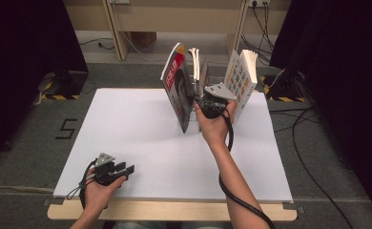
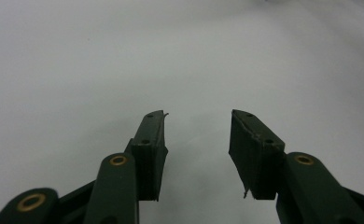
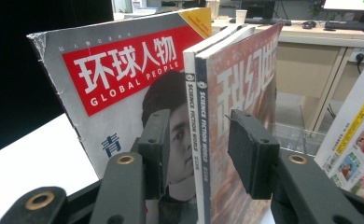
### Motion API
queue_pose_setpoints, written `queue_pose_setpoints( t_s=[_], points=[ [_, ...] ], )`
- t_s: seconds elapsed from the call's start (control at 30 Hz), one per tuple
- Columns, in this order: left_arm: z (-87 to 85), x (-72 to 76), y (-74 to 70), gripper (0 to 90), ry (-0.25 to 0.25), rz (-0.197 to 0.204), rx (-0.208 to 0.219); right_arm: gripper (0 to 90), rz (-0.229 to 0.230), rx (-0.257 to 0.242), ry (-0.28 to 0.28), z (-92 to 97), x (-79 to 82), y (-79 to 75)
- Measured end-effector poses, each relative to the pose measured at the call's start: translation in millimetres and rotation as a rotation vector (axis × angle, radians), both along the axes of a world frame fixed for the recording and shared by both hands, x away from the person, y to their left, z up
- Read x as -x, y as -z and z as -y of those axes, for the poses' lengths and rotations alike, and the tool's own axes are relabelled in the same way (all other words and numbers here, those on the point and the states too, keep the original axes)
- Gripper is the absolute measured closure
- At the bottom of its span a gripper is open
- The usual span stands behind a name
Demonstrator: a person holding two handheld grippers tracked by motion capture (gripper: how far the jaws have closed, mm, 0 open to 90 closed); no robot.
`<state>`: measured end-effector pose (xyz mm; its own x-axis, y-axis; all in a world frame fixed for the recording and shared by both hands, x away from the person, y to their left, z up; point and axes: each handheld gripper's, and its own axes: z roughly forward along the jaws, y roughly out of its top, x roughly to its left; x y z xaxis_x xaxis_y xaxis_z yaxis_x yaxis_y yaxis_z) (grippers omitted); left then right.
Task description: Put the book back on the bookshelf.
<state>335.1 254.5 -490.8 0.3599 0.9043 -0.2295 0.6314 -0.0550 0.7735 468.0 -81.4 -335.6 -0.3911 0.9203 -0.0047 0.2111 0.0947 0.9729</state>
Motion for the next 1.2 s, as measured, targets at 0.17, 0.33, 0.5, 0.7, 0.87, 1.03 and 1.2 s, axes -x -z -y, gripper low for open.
queue_pose_setpoints(
  t_s=[0.17, 0.33, 0.5, 0.7, 0.87, 1.03, 1.2],
  points=[
    [0.7, 0.3, 0.1, 55.1, 0.004, 0.000, -0.004, 59.3, -0.001, 0.008, 0.002, 6.1, 5.1, 1.6],
    [1.2, 0.3, 0.0, 55.0, 0.005, 0.000, -0.004, 59.1, -0.004, 0.018, 0.002, 13.0, 11.6, 4.9],
    [0.6, 0.4, 0.2, 54.9, 0.003, 0.000, -0.005, 58.9, -0.012, 0.030, 0.006, 20.4, 17.7, 10.4],
    [0.6, 0.7, 0.0, 54.7, 0.000, 0.001, -0.005, 58.7, -0.024, 0.038, 0.011, 28.4, 24.8, 18.4],
    [0.0, 0.5, -0.3, 54.7, -0.004, 0.002, -0.001, 58.7, -0.036, 0.044, 0.020, 36.1, 29.7, 25.0],
    [0.1, 0.4, 0.4, 54.6, -0.004, 0.002, -0.001, 58.6, -0.053, 0.048, 0.032, 46.0, 34.2, 34.1],
    [-0.4, 0.4, 0.4, 54.2, -0.007, 0.003, -0.002, 58.4, -0.068, 0.057, 0.041, 53.7, 40.2, 42.8]
  ],
)
